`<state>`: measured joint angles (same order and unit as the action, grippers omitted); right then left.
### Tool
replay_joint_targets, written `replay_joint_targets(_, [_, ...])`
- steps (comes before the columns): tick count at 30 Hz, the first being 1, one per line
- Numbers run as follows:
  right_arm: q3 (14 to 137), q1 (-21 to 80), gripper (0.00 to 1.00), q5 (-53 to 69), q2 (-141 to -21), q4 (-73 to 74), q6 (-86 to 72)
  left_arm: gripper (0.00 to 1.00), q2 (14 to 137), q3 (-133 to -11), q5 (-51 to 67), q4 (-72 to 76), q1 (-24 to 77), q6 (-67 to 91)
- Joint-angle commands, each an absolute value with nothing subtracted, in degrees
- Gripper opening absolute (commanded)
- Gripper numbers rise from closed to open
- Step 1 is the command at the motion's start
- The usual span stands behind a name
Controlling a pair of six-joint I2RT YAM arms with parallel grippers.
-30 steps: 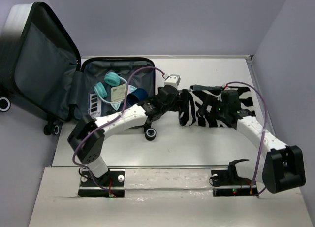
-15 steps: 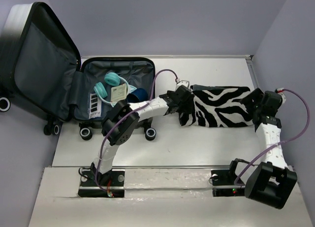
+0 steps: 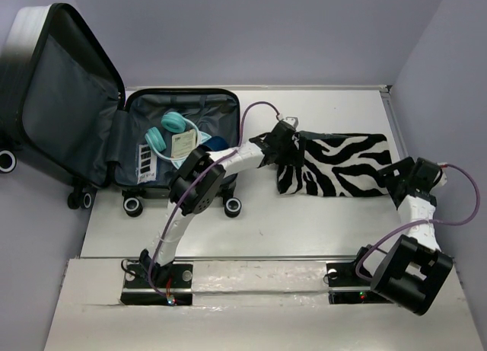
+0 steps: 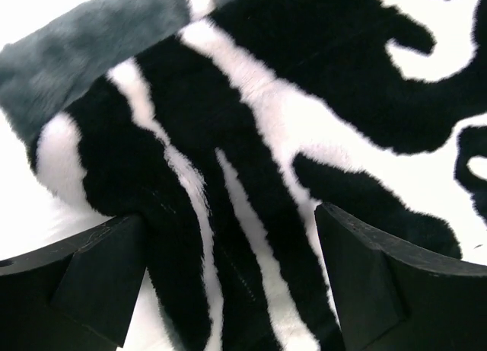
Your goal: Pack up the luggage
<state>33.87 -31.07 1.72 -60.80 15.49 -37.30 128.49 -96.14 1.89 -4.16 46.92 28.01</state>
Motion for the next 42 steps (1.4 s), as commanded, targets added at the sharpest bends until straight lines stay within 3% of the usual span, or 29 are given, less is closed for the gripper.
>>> replay_joint_targets(1, [32.0, -31.9, 1.00, 0.1, -61.9, 12.7, -38.1, 0.99, 131.7, -98.3, 7.9, -4.1, 46.1, 29.4])
replay_joint_targets(7, [30.1, -32.4, 1.00, -4.1, -63.6, 10.5, -40.1, 0.99, 133.4, -98.0, 8.0, -2.4, 46.0, 30.4])
replay_joint_targets(12, [30.4, -32.4, 1.00, -0.3, -72.1, 5.6, -41.6, 0.91, 133.9, -96.9, 7.7, -0.4, 46.0, 31.0])
replay_joint_targets(15, [31.6, -32.4, 1.00, 7.4, -77.9, 2.1, -42.0, 0.79, 134.6, -96.9, 7.7, 1.3, 46.0, 31.5])
replay_joint_targets(16, [31.6, -32.4, 1.00, 10.3, -79.1, 1.2, -42.4, 0.67, 134.7, -96.9, 8.0, 1.6, 46.0, 31.6])
replay_joint_targets(19, [30.9, -32.4, 0.98, 14.3, -82.0, -3.5, -43.4, 0.48, 135.6, -97.3, 8.0, 2.2, 46.1, 32.1])
replay_joint_targets(21, [29.9, -32.4, 0.88, 19.0, -84.7, -6.9, -44.5, 0.23, 135.7, -97.0, 7.6, 2.5, 46.0, 32.3])
replay_joint_targets(22, [29.9, -32.4, 0.79, 19.0, -84.7, -8.2, -44.9, 0.23, 135.4, -96.5, 7.6, 3.0, 46.0, 32.4])
replay_joint_targets(24, [29.7, -32.4, 0.55, 22.4, -86.6, -11.1, -46.0, 0.09, 134.2, -95.1, 7.0, 5.5, 46.0, 32.5])
replay_joint_targets(25, [29.6, -31.9, 0.48, 24.2, -87.1, -12.2, -46.3, 0.06, 133.9, -94.1, 6.2, 6.0, 46.0, 32.6])
replay_joint_targets(26, [29.7, -31.9, 0.33, 25.3, -88.1, -13.0, -46.6, 0.06, 133.6, -93.8, 6.1, 6.5, 46.0, 32.6])
replay_joint_targets(30, [28.0, -31.3, 0.10, 30.5, -87.8, -20.0, -48.3, 0.06, 130.3, -90.9, 5.4, 8.5, 46.1, 32.7])
replay_joint_targets(35, [25.4, -30.8, 0.07, 37.4, -81.0, -27.2, -51.3, 0.06, 123.3, -89.0, 4.7, 9.3, 45.4, 31.6])
replay_joint_targets(42, [28.7, -29.0, 0.07, 39.5, -67.6, -20.3, -49.7, 0.06, 114.6, -91.1, 9.6, 9.2, 41.8, 31.6])
